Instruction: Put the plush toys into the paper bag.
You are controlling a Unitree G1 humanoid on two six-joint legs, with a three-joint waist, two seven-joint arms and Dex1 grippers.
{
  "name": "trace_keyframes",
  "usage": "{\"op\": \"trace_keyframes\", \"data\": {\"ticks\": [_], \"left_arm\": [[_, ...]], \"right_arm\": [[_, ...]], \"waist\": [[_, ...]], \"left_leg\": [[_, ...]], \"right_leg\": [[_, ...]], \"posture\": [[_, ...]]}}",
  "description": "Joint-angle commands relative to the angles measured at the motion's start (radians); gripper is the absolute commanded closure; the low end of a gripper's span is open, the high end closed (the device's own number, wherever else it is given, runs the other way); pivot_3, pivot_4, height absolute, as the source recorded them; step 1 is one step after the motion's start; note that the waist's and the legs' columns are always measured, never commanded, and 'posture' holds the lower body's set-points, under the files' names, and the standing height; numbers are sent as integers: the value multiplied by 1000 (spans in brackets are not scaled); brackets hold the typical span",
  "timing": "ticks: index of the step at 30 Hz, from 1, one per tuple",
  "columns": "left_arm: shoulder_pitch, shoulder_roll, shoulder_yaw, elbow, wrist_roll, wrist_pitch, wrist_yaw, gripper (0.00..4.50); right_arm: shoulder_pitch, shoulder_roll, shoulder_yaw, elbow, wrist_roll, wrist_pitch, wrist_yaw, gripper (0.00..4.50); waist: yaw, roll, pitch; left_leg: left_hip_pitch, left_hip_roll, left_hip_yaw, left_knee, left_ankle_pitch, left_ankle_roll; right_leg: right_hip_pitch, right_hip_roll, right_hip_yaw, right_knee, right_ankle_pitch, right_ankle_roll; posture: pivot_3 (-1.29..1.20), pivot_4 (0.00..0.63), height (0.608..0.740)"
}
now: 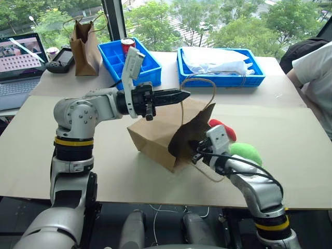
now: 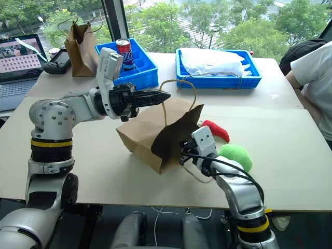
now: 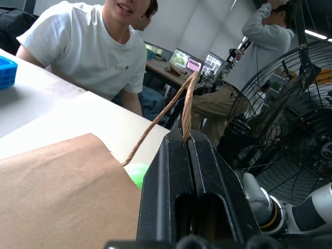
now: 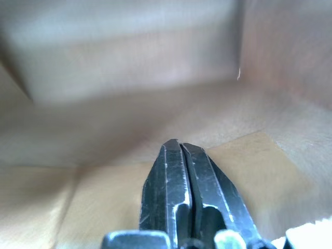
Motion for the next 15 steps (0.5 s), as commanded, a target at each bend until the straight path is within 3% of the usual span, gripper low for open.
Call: {"op": "trace_keyframes", "data": {"ticks": [1,5,8,12,15], "left_arm": [[-34,12,-16,25,22,-40,-53,4500],[-42,13,-27,47,32,-46,-84,4500],[-43,4,-32,53,36,-49,-92,4500],[-41,-12,-26,47,23,-36,-84,4500],[-43,-33,-13,37,-2,-12,-65,4500]], "right_arm": [[-13,-77,-203,-176,176,151,32,2567],[15,-212,-452,-253,337,295,70,1256],[23,-307,-628,-219,361,347,54,214],[148,-436,-650,-131,242,336,31,43],[226,-434,-577,-67,215,305,36,43]], "waist": [[2,0,0],[5,1,1],[5,1,1],[4,0,1],[3,1,1]], "left_leg": [[0,0,0,0,0,0],[-1,0,0,0,0,0],[-2,-1,-1,0,0,0],[-2,-1,-1,0,0,0],[-2,-2,-1,0,0,0]], "right_leg": [[0,0,0,0,0,0],[0,0,0,-2,0,0],[1,0,0,-3,0,0],[1,0,0,-3,0,1],[0,0,0,-3,-1,2]], "posture": [[0,150,689],[0,150,689],[0,150,689],[0,150,689],[0,150,689]]}}
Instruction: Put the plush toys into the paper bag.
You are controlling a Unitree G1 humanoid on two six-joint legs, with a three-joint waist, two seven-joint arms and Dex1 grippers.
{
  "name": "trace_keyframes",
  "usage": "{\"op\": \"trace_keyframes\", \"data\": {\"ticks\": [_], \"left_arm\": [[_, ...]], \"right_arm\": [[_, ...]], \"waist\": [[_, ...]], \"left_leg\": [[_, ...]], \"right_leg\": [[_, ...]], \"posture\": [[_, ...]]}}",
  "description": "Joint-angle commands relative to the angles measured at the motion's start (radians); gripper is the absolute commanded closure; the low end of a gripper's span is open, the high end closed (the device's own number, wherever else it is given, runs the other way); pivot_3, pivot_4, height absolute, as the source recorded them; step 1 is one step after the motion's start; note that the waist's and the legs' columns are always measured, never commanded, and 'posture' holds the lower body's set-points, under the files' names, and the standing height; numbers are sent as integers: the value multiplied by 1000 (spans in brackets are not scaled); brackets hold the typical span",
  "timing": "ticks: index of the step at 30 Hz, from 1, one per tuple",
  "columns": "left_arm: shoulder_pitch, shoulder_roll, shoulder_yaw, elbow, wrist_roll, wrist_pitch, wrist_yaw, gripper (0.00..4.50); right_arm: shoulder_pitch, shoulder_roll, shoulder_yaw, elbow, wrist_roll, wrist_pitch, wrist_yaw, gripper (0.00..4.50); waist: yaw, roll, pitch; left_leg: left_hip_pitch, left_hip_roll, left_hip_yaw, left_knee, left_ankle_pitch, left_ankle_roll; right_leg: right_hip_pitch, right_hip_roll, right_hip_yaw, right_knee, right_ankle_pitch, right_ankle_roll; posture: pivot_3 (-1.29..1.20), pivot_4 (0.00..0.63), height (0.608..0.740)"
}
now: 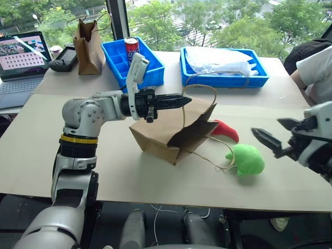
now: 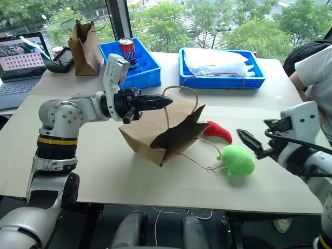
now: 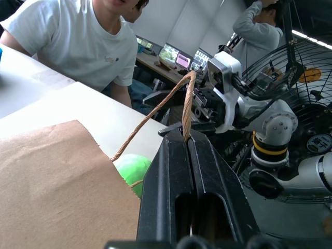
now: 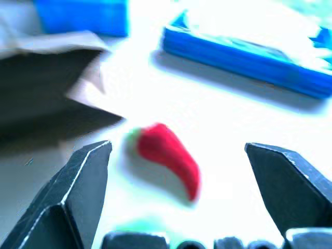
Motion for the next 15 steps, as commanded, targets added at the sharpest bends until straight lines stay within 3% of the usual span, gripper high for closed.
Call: {"op": "trace_keyframes", "data": {"ticks": [1,8,11,15], "left_arm": [[-24,-32,26,-39,-41,18,21,4500],[15,-75,40,-79,-77,65,92,4500],[28,-84,43,-92,-92,87,117,4500],[29,-87,44,-91,-96,89,126,4500]], "right_arm": [[62,11,102,70,-53,-63,2,43],[97,62,244,159,-112,-133,-14,43],[99,96,243,171,-98,-139,-13,717],[90,103,151,142,-63,-122,-5,2118]], "waist": [[-4,0,0],[-9,1,0],[-7,1,0],[-3,1,0]], "left_leg": [[0,0,0,0,0,0],[0,0,0,0,0,0],[0,0,0,0,0,0],[0,0,0,0,0,0]], "right_leg": [[0,0,0,0,0,0],[0,0,1,0,-1,2],[0,0,1,0,-1,2],[1,0,0,0,-1,2]], "posture": [[0,150,689],[0,150,689],[0,150,689],[0,150,689]]}}
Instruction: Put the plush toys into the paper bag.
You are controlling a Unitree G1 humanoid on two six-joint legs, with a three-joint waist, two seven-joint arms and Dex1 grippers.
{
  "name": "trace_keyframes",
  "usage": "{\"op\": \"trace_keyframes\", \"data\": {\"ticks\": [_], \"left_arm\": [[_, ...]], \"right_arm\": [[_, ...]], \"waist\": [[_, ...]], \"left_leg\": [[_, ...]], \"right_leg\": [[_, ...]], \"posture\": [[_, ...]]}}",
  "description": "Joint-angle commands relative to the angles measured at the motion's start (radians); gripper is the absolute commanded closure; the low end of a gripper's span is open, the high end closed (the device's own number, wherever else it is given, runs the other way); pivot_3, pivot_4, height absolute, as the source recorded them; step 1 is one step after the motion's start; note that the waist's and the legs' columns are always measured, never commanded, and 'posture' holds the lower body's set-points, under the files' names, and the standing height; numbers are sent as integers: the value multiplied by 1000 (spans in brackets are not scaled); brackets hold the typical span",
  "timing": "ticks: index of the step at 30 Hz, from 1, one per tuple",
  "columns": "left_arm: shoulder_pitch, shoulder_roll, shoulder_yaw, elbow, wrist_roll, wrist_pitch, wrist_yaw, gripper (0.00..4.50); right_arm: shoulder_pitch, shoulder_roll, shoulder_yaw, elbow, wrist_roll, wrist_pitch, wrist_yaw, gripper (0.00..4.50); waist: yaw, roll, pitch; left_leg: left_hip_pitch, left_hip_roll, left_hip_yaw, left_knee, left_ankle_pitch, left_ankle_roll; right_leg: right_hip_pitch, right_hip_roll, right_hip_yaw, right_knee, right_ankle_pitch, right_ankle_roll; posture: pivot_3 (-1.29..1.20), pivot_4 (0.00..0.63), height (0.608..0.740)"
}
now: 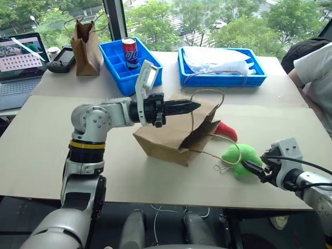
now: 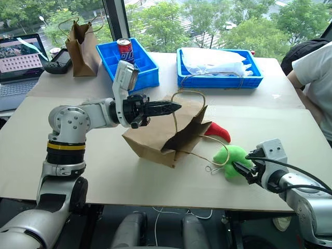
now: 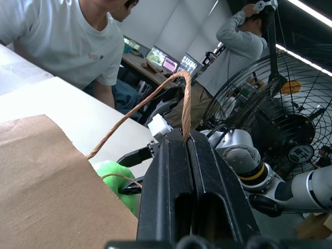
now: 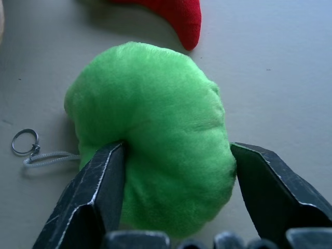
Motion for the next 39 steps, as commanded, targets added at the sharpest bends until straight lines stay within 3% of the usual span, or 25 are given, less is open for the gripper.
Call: {"op": "trace_keyframes", "data": {"ticks": [1,7,11,15,22,32,39], "left_arm": [[-17,-6,19,-27,-25,0,5,4500],[-23,-18,17,-15,-28,-4,9,4500],[-56,-36,32,21,-33,-4,19,4500],[-102,-52,53,59,-38,-3,29,4500],[-158,-46,93,98,-41,3,41,4500],[-146,-54,94,84,-38,3,54,4500],[-106,-55,100,43,-49,15,77,4500]], "right_arm": [[-3,-28,-134,-43,46,18,16,2481],[-9,-195,-389,-96,112,73,106,4438],[-114,-262,-416,-141,244,152,133,4438],[-263,-233,-309,-187,335,198,59,4438],[-420,-37,-25,-218,363,214,-114,4438],[-615,-33,459,-168,192,146,-106,4438],[-623,126,641,44,-21,-71,-159,4438]], "waist": [[1,0,0],[3,2,1],[-4,2,2],[-8,2,2],[-1,3,2],[0,4,3],[-1,4,3]], "left_leg": [[0,0,0,0,0,0],[0,-1,0,0,0,0],[0,0,0,0,0,0],[1,0,-1,0,0,0],[-1,-1,-1,-1,0,0],[-2,-1,-2,-1,0,0],[-2,-1,-2,-1,0,0]], "right_leg": [[0,0,0,0,0,0],[0,-1,0,0,0,0],[1,0,0,0,0,0],[1,0,0,0,0,0],[0,0,0,-1,1,-1],[-1,-1,-1,-1,2,-3],[-1,0,-1,0,2,-3]], "posture": [[0,150,689],[0,150,689],[0,150,689],[0,150,689],[0,150,689],[0,150,689],[0,150,689]]}}
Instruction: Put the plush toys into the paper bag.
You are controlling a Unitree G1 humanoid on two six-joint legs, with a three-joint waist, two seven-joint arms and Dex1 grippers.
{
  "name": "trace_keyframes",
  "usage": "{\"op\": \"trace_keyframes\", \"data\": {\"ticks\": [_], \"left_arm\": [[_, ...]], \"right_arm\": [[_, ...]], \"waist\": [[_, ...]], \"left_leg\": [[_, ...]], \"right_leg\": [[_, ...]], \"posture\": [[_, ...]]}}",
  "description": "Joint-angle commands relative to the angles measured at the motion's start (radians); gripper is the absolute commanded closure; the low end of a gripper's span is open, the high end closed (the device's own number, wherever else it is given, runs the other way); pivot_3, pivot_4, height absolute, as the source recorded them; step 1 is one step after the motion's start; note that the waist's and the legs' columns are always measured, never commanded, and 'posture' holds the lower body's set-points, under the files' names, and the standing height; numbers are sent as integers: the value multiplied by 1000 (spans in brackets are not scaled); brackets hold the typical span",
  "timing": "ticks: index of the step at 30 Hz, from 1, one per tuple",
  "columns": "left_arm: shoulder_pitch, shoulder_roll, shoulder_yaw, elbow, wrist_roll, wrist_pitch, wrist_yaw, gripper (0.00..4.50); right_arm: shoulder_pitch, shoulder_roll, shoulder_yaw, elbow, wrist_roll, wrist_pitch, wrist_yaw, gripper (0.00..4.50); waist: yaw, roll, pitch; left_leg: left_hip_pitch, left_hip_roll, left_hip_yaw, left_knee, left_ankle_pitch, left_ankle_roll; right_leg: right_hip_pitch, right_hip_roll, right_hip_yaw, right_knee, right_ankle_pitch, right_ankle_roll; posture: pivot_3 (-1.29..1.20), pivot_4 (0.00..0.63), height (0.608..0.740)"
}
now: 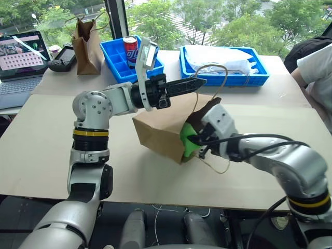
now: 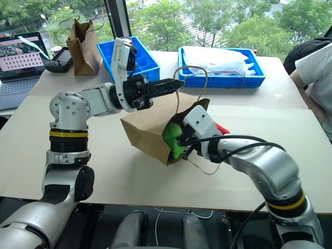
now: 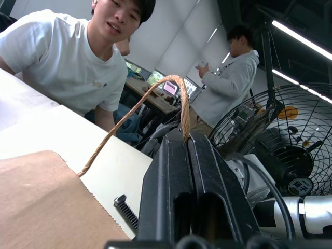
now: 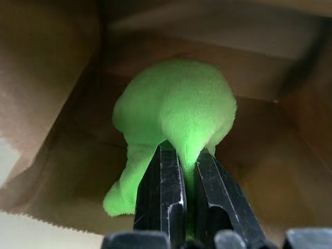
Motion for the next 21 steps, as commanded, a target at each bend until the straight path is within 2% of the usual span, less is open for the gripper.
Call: {"op": "trace_keyframes", "data": {"ticks": [1,3,4,7,11,14,18,21], "left_arm": [[18,4,15,-65,-33,14,12,4500],[32,11,17,-80,-38,21,17,4500],[36,14,18,-85,-41,24,20,4500],[56,35,14,-101,-39,34,18,4500],[81,69,5,-111,-34,35,7,4500],[88,89,-3,-107,-24,28,-3,4500],[95,103,-12,-104,-16,20,-14,4500],[100,103,-18,-108,-15,18,-16,4500]], "right_arm": [[24,145,-31,123,-74,-154,-65,4438],[45,188,-58,135,-65,-156,-65,3707],[53,196,-62,136,-70,-153,-61,3549],[97,225,-119,105,-52,-138,-69,2533],[157,231,-260,12,26,-73,-81,1097],[196,195,-387,-54,89,-16,-78,116],[242,112,-531,-103,161,38,-51,52],[267,-6,-616,-65,140,15,-7,52]], "waist": [[-1,0,0],[0,0,0],[0,0,1],[2,0,1],[3,1,1],[2,1,1],[3,1,1],[3,1,1]], "left_leg": [[0,0,0,0,0,0],[0,0,0,0,0,0],[0,0,-1,0,0,0],[-1,0,-1,0,0,0],[-1,0,-1,0,0,0],[-1,0,-1,0,0,0],[-1,0,-2,0,0,0],[-1,0,-2,0,0,0]], "right_leg": [[0,0,0,0,0,0],[0,0,0,0,1,-1],[0,0,0,1,1,-2],[-1,0,0,1,1,-2],[0,0,-1,1,1,-2],[0,0,-1,1,1,-2],[0,0,-1,1,1,-2],[0,0,-1,1,1,-2]], "posture": [[0,150,689],[0,150,689],[0,150,689],[0,150,689],[0,150,689],[0,150,689],[0,150,689],[0,150,689]]}}
